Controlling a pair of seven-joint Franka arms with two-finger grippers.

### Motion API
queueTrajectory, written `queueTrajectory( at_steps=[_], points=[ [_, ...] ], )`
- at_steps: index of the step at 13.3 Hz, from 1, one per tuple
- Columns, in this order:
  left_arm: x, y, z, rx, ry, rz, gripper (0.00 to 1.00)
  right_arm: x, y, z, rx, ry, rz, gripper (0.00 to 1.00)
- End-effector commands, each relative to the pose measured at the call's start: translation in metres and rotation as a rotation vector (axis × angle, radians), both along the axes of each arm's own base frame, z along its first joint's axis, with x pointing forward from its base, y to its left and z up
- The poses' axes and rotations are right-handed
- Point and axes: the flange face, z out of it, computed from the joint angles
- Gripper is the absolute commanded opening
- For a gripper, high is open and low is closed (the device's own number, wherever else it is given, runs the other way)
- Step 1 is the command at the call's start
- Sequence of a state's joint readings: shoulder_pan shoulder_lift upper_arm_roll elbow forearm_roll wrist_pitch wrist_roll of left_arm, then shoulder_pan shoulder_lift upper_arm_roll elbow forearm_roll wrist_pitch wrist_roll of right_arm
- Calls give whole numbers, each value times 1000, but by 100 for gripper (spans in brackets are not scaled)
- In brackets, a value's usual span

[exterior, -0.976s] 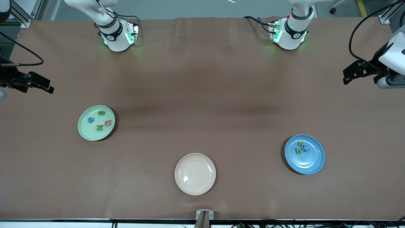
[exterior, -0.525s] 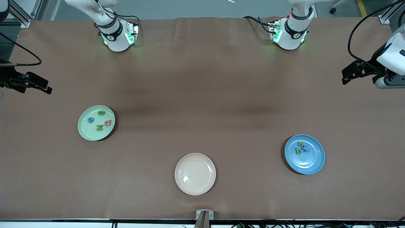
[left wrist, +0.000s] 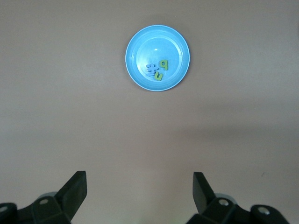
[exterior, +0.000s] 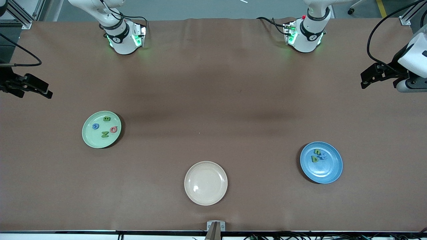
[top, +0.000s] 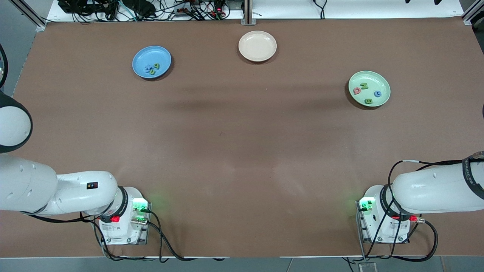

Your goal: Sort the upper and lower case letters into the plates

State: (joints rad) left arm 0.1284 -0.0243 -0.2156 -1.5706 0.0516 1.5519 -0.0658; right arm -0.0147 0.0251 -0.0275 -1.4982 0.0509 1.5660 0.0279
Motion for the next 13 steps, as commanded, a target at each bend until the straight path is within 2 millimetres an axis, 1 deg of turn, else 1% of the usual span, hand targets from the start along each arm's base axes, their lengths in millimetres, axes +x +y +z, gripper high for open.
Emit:
queueTrajectory(
  at_steps=[1, 4, 5, 6, 13],
  points=[
    [1, -6, 12, -16, -27, -27, 100, -6, 1, 18, -8, -33, -12, 100],
    [4, -6, 21, -27, -42, -26, 100, -6, -1, 18, -12, -33, -15, 100],
    [6, -8, 18, -58, -35, -21, 100, -6, -1, 17, -12, -25, -15, 100],
    [6, -8, 21, -84, -41, -18, 100, -7, -1, 16, -10, -21, -17, 100],
    [8, -7, 17, -71, -27, -12, 100, -7, 1, 15, -1, -17, -37, 100]
  ],
)
